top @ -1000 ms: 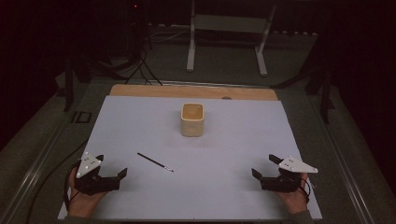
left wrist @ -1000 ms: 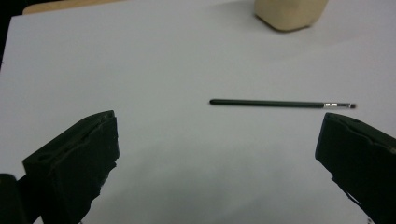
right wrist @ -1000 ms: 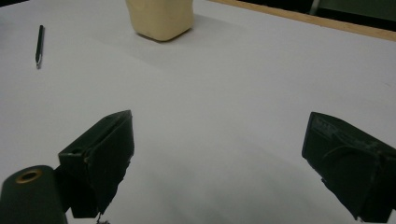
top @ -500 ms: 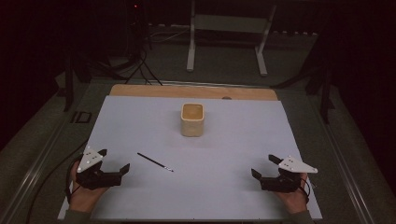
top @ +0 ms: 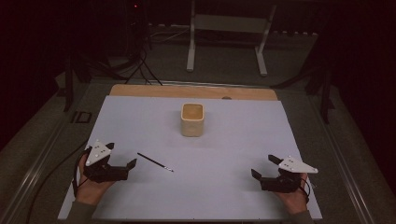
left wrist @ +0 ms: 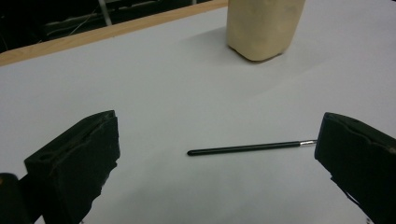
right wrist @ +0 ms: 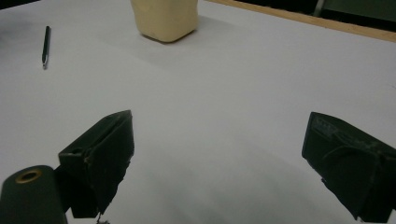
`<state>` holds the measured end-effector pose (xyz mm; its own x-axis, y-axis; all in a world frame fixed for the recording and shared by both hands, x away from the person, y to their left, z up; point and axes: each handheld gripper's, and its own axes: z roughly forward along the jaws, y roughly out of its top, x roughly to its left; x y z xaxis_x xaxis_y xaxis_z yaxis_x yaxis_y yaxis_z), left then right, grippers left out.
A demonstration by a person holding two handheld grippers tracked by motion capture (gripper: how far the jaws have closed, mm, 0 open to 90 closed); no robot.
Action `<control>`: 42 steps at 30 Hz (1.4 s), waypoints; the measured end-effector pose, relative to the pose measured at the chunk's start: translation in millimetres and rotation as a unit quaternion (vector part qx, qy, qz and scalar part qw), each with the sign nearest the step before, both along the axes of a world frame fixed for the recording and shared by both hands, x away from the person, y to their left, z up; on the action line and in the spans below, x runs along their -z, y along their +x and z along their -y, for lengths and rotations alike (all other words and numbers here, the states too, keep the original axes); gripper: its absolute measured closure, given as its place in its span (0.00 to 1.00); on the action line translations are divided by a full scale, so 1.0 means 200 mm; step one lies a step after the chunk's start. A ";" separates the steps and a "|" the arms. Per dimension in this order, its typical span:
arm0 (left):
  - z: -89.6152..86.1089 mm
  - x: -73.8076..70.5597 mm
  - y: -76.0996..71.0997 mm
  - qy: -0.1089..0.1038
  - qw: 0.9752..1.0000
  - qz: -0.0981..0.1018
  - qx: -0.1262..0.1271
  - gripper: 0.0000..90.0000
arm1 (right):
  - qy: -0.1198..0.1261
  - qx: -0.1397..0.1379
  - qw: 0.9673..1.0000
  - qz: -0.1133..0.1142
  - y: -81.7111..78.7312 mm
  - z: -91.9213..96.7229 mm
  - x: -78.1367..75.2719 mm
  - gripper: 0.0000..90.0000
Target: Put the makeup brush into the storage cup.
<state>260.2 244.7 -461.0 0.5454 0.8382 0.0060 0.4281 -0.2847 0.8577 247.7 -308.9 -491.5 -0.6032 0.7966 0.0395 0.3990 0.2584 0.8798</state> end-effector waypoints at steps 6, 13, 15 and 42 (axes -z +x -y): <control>0.03 -0.01 0.02 -0.005 1.000 0.003 0.005 0.01 | -0.001 -0.002 1.000 0.000 0.00 0.00 0.00 0.10; 0.09 -0.03 0.05 -0.005 1.000 0.007 0.016 0.01 | 0.000 -0.004 1.000 0.000 0.00 0.00 0.00 0.10; 0.10 -0.04 0.06 -0.002 1.000 0.009 0.019 0.01 | 0.001 -0.005 1.000 0.000 0.00 0.00 0.00 0.10; 0.21 -0.23 0.18 0.015 0.998 0.036 0.053 0.01 | 0.004 -0.009 1.000 0.000 0.00 0.00 0.00 0.10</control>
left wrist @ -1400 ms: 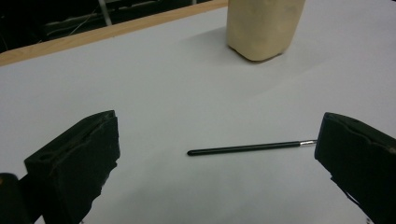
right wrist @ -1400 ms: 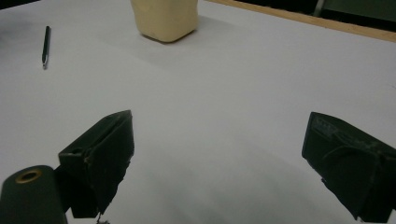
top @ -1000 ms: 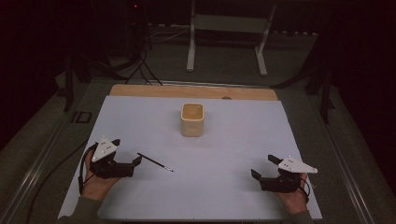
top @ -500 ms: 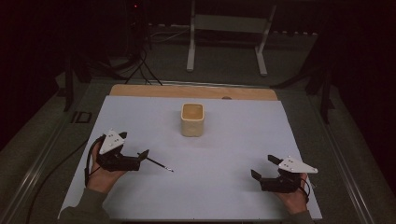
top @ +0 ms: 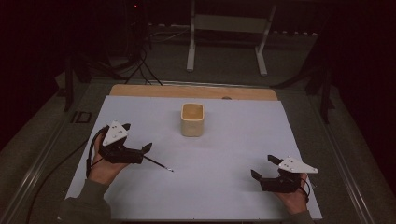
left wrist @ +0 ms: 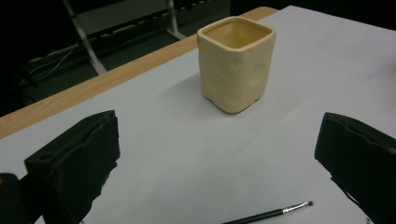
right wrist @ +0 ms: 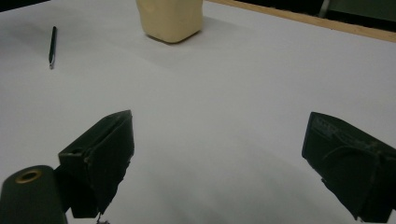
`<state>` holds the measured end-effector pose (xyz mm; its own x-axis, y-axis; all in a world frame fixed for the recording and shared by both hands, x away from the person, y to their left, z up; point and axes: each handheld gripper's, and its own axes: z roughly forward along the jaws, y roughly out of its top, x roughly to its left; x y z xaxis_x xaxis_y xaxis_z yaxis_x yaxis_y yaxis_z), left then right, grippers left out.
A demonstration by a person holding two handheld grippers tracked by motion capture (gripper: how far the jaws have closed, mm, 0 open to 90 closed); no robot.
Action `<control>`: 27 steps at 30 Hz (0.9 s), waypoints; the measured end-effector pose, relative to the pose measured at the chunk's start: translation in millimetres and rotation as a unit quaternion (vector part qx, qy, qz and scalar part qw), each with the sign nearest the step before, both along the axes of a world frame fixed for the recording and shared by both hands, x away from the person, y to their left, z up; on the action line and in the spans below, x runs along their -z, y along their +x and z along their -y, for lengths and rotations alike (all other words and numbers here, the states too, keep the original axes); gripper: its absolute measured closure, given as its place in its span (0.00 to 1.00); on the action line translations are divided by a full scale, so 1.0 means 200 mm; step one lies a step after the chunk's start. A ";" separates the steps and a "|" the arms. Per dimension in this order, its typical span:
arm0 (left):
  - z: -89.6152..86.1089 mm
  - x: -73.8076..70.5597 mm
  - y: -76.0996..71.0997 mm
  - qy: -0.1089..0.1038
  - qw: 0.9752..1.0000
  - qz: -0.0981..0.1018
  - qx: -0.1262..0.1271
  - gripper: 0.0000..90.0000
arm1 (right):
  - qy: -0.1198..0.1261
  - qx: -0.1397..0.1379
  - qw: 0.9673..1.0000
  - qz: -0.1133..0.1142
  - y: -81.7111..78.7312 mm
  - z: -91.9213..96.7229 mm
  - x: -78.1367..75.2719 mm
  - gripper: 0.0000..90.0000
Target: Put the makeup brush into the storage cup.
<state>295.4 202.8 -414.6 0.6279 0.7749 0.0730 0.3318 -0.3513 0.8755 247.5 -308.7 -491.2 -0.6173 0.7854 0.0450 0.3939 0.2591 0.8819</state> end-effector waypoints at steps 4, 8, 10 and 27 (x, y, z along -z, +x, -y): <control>0.01 0.00 0.01 0.000 1.000 0.000 0.001 0.01 | 0.000 -0.001 1.000 0.000 0.00 0.00 0.00 0.10; 0.01 -0.01 0.02 -0.001 1.000 -0.002 0.006 0.01 | 0.001 0.000 1.000 -0.001 0.00 0.00 0.00 0.10; 0.01 -0.01 0.02 -0.001 1.000 -0.003 0.008 0.01 | 0.001 -0.001 1.000 -0.001 0.00 0.00 0.00 0.10; 0.02 -0.04 0.04 0.050 0.998 -0.033 0.033 0.01 | 0.000 -0.002 1.000 0.000 0.00 0.00 0.00 0.10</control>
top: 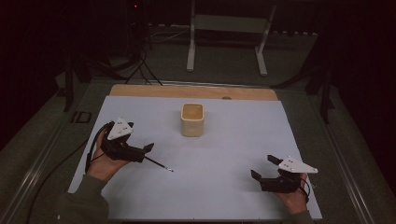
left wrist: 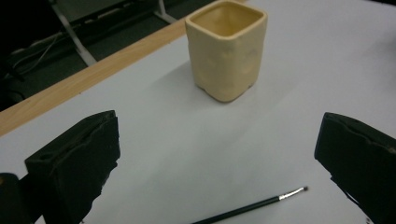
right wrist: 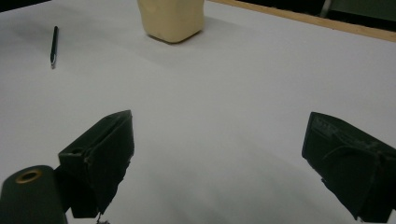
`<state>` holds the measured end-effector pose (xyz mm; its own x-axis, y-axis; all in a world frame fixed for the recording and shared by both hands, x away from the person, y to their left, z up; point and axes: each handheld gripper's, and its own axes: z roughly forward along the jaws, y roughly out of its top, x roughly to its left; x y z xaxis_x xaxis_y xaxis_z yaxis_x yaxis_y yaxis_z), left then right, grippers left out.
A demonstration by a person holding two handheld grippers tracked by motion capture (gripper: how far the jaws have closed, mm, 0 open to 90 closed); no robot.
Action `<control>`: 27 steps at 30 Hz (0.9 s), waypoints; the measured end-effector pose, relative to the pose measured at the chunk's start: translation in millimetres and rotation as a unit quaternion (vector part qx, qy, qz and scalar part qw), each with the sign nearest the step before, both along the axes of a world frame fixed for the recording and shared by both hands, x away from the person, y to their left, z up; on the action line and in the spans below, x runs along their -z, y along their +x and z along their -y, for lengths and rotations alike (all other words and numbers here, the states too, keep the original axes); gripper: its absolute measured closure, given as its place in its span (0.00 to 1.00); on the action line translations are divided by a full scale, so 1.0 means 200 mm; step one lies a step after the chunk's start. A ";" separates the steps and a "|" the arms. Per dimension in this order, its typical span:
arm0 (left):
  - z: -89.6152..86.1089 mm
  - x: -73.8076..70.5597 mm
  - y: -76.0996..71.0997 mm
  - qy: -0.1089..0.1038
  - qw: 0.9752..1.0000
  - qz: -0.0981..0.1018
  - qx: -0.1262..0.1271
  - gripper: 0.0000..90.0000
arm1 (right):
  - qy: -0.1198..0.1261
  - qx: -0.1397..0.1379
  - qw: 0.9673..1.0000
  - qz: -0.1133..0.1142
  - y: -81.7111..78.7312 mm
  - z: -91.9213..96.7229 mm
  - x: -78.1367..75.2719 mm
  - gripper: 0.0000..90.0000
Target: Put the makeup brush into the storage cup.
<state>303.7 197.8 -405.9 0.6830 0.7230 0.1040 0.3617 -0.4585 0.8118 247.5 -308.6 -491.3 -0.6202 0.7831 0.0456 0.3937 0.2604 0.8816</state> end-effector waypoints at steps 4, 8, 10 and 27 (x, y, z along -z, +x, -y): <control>0.01 0.00 0.00 0.012 1.000 -0.007 0.007 0.01 | 0.000 0.000 1.000 0.000 0.00 0.00 0.00 0.10; 0.02 0.00 0.01 0.041 0.999 -0.021 0.022 0.01 | 0.000 0.000 1.000 -0.001 0.00 0.00 0.00 0.10; 0.03 0.00 0.02 0.051 0.998 -0.026 0.027 0.01 | 0.000 0.000 1.000 -0.001 0.00 0.00 0.00 0.10; 0.09 0.02 0.06 0.134 0.978 -0.109 0.116 0.02 | 0.001 -0.002 1.000 -0.002 0.00 0.00 0.00 0.10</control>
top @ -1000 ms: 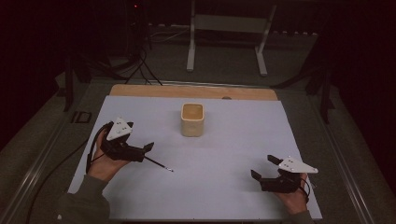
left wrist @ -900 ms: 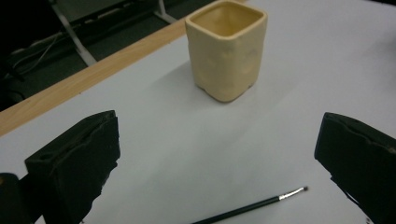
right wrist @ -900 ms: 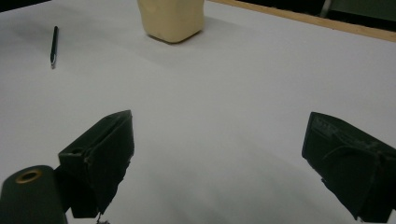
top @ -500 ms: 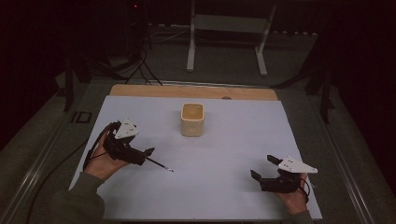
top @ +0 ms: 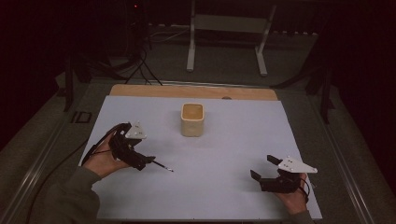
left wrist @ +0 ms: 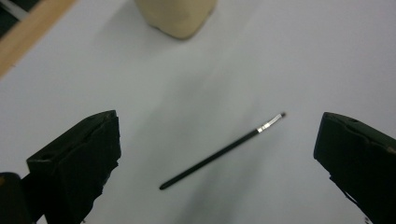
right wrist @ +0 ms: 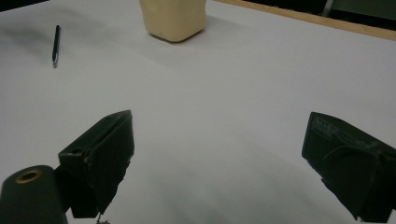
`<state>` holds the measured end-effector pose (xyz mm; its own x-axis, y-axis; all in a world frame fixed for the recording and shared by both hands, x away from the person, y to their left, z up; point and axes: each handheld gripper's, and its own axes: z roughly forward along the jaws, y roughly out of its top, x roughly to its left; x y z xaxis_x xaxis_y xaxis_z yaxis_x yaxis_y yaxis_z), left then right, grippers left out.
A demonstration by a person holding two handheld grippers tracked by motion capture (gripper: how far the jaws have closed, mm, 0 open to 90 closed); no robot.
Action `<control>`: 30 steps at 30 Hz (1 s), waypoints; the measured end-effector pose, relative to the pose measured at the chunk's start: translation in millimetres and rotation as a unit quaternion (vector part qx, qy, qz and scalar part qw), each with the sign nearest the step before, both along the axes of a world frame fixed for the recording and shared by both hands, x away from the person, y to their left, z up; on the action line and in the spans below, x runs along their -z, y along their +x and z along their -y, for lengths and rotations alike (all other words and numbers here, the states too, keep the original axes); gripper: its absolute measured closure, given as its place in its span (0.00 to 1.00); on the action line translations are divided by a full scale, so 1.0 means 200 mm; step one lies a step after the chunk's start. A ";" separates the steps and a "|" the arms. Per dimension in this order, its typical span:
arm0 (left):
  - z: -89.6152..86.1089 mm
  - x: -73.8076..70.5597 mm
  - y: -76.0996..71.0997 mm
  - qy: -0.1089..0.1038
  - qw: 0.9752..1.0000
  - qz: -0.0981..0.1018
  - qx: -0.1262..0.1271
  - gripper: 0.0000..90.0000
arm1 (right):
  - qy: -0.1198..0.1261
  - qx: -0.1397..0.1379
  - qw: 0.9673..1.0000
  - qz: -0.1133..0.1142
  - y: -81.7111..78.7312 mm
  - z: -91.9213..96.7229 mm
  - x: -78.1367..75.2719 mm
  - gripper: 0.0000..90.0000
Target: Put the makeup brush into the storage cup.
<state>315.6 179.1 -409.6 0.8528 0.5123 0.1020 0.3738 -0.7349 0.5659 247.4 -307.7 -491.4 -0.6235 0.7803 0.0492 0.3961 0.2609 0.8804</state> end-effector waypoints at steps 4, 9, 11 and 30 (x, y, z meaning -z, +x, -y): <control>0.02 0.01 0.00 0.026 0.999 -0.016 0.018 0.02 | 0.000 -0.001 1.000 0.000 0.00 0.00 0.00 0.10; 0.04 0.02 0.00 0.031 0.999 -0.020 0.025 0.02 | 0.000 -0.001 1.000 0.000 0.00 0.00 0.00 0.10; 0.04 0.02 0.01 0.033 0.999 -0.021 0.025 0.02 | 0.000 -0.001 1.000 0.001 0.00 0.00 0.00 0.10; 0.08 0.09 0.05 0.070 0.996 -0.041 0.028 0.03 | -0.001 -0.002 1.000 -0.003 0.00 0.00 0.00 0.10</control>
